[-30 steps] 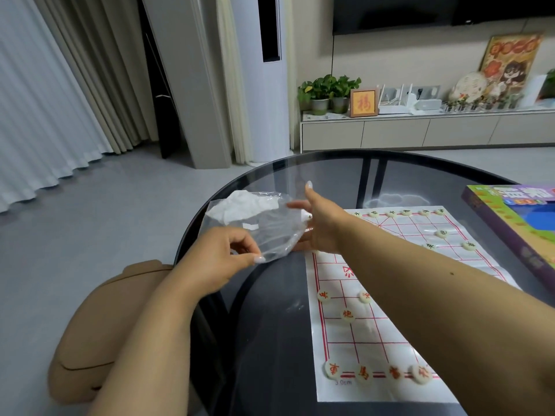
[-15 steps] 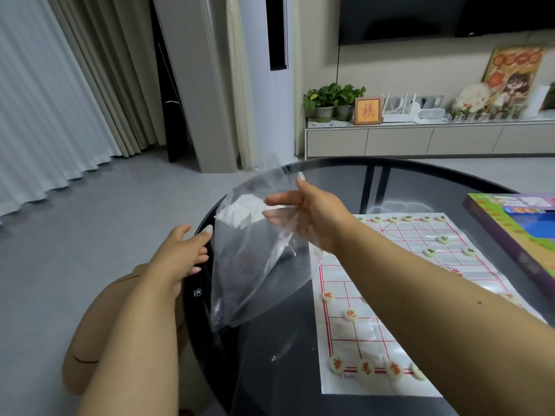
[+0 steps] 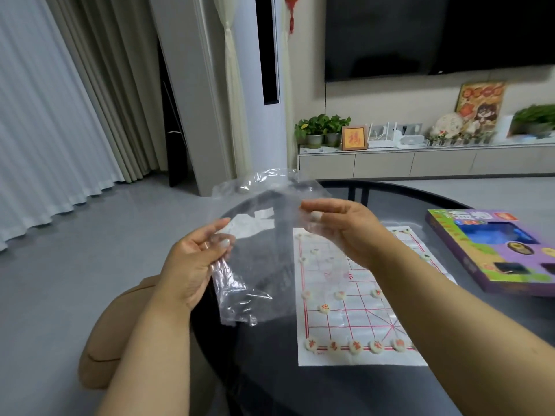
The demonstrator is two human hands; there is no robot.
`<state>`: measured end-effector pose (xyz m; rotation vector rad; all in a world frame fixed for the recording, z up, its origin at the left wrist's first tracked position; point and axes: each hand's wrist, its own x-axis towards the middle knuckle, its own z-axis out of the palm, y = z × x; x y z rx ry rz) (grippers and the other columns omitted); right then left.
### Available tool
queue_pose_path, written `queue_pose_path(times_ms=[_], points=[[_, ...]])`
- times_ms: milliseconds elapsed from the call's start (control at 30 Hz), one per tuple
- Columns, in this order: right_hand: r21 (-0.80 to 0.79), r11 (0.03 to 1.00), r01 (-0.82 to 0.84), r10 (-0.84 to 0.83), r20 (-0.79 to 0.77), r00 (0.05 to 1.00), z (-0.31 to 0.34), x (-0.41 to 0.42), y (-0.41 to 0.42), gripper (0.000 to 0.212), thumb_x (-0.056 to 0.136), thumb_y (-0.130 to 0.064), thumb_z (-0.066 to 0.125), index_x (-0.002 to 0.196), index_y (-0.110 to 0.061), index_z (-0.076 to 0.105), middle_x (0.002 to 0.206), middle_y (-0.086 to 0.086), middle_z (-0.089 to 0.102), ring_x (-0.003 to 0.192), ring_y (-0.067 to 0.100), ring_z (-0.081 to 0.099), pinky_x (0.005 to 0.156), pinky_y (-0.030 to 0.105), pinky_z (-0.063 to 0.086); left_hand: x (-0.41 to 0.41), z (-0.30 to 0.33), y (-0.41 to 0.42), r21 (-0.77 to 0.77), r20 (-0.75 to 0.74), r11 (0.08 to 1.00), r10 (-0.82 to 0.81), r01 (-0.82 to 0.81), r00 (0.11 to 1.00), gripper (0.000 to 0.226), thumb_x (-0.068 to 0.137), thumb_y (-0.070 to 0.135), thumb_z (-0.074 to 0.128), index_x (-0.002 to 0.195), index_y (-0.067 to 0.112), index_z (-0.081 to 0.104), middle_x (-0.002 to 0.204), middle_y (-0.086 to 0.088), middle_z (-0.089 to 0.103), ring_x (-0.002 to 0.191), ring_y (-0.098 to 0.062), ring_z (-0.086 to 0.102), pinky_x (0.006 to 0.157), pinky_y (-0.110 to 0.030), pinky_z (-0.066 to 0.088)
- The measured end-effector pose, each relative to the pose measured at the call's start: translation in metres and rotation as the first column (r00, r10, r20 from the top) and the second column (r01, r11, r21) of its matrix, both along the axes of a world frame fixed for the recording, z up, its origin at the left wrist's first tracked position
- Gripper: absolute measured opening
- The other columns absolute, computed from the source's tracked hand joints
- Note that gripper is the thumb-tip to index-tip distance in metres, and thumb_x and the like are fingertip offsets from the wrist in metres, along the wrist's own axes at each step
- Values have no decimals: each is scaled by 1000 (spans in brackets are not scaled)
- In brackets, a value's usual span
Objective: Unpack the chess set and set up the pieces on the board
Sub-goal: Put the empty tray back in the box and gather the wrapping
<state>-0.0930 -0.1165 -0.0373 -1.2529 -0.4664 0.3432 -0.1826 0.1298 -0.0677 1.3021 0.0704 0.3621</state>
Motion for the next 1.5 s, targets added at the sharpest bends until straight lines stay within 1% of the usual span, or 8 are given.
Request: queue_pose_path(times_ms=[233, 400, 500, 700, 867, 1033, 1367, 1500], points=[[-490, 757, 433, -218, 435, 873, 17, -43, -33, 26, 79, -11, 74, 103, -21, 69, 86, 0, 66, 70, 7, 59, 60, 14, 49, -29, 39, -18, 398, 11, 911, 113, -108, 994, 38, 75, -11, 70, 94, 23, 73, 72, 7, 68, 79, -13, 60, 70, -11, 51], [-459, 635, 621, -179, 695, 697, 36, -64, -46, 12, 77, -28, 76, 76, -28, 63, 90, -8, 48, 84, 9, 48, 65, 18, 38, -50, 65, -39, 935, 76, 317, 265, -161, 961, 23, 72, 32, 82, 80, 47, 66, 106, 25, 51, 115, -10, 38, 98, -28, 33], [-460, 676, 576, -91, 724, 684, 50, -74, -46, 15, 75, -31, 76, 72, -34, 62, 95, -15, 46, 99, 10, 44, 81, 26, 40, -51, 69, -64, 984, -3, 177, 145, -23, 989, 35, 69, 55, 76, 102, 48, 66, 126, 33, 43, 124, 4, 28, 111, -36, 21], [-394, 695, 602, -287, 615, 734, 60, -89, -53, 60, 74, -39, 76, 126, -27, 51, 122, -9, 46, 118, 10, 41, 96, 28, 39, -53, 63, -101, 759, -50, 648, 147, -58, 988, 22, 85, 32, 70, 66, 23, 73, 67, 7, 71, 65, -10, 62, 64, -34, 50], [-383, 820, 425, -365, 222, 904, 29, -107, -53, 98, 77, -44, 72, 150, -30, 9, 120, 2, 58, 101, 13, 58, 82, 31, 48, -63, 63, -119, 209, -68, 974, 104, -88, 992, 16, 89, 12, 65, 101, 2, 69, 81, -11, 74, 77, -21, 68, 75, -33, 56], [-215, 845, 489, -437, 247, 865, 14, -117, -51, 97, 84, -14, 69, 148, -43, 2, 83, 16, 68, 72, 10, 69, 64, 21, 54, -64, 54, -124, 232, -42, 969, 91, -79, 995, 77, 90, 7, 63, 148, 40, 23, 101, -13, 73, 93, -26, 71, 88, -41, 54], [-454, 792, 409, -208, 429, 879, 24, -131, -68, 49, 79, -17, 74, 124, -27, 59, 91, -4, 58, 74, 6, 56, 56, 8, 45, -80, 64, -114, 490, -32, 871, -5, 20, 999, 41, 72, 7, 81, 106, 29, 71, 98, 6, 73, 89, -7, 69, 77, -21, 54], [-465, 660, 590, -232, 620, 749, 27, -128, -72, 11, 85, -26, 68, 93, -20, 70, 88, 0, 56, 72, 10, 50, 56, 17, 41, -84, 71, -111, 792, -5, 603, 157, -92, 988, 17, 73, 22, 83, 76, 35, 73, 93, 11, 62, 95, -17, 61, 80, -29, 50]])
